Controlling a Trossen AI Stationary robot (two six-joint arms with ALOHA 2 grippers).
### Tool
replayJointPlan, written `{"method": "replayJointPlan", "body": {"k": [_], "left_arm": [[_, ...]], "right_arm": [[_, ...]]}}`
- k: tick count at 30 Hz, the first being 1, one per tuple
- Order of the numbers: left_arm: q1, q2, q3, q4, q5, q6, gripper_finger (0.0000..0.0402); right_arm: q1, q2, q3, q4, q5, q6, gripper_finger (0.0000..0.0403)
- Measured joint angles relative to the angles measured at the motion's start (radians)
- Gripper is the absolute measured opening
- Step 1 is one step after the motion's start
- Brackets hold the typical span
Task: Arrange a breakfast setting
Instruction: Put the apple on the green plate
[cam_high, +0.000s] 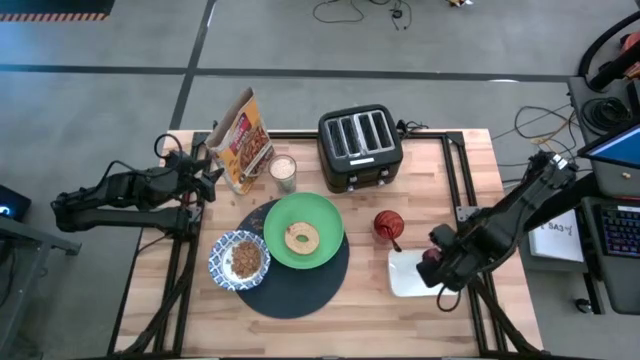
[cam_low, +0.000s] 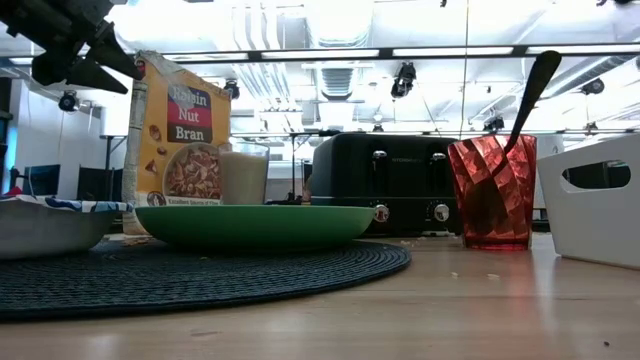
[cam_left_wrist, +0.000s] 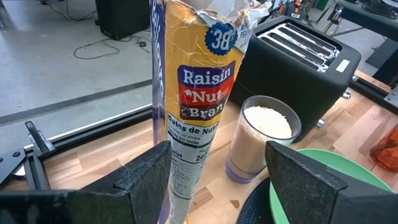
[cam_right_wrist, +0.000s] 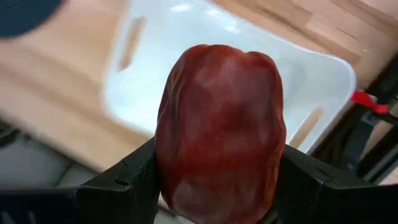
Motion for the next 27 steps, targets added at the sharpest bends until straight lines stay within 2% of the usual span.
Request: {"method": "replayJointPlan", "body": {"k": [2, 4, 6, 10, 13, 17, 22, 27], "left_arm": [[0.000, 0.000, 0.000, 0.000, 0.000, 0.000, 0.0242], [0.000, 0.000, 0.000, 0.000, 0.000, 0.000, 0.0242], [0.000, 0.000, 0.000, 0.001, 0.000, 0.000, 0.0242], [0.000, 0.000, 0.000, 0.002, -0.003, 0.003, 0.0242], [0.000, 0.000, 0.000, 0.002, -0.019, 0.008, 0.0242], [0.000, 0.000, 0.000, 0.002, -0.019, 0.008, 0.0242], [0.000, 0.000, 0.000, 0.002, -0.019, 0.008, 0.0242], [0.000, 0.000, 0.000, -0.003, -0.019, 0.008, 0.0242]], "right_arm": [[0.000, -0.001, 0.055, -0.003, 0.012, -0.047, 0.0221], [0.000, 0.003, 0.111, -0.037, 0.079, -0.066, 0.0221], [0.000, 0.013, 0.163, -0.079, 0.212, -0.103, 0.0221], [-0.028, 0.033, 0.242, -0.045, 0.467, -0.283, 0.0221], [-0.100, 0.058, 0.277, 0.068, 0.572, -0.504, 0.0221], [-0.241, 0.125, 0.312, 0.223, 0.542, -0.814, 0.0221], [-0.437, 0.256, 0.395, 0.326, 0.376, -1.155, 0.0221], [-0.596, 0.423, 0.484, 0.323, 0.207, -1.357, 0.0221]]}}
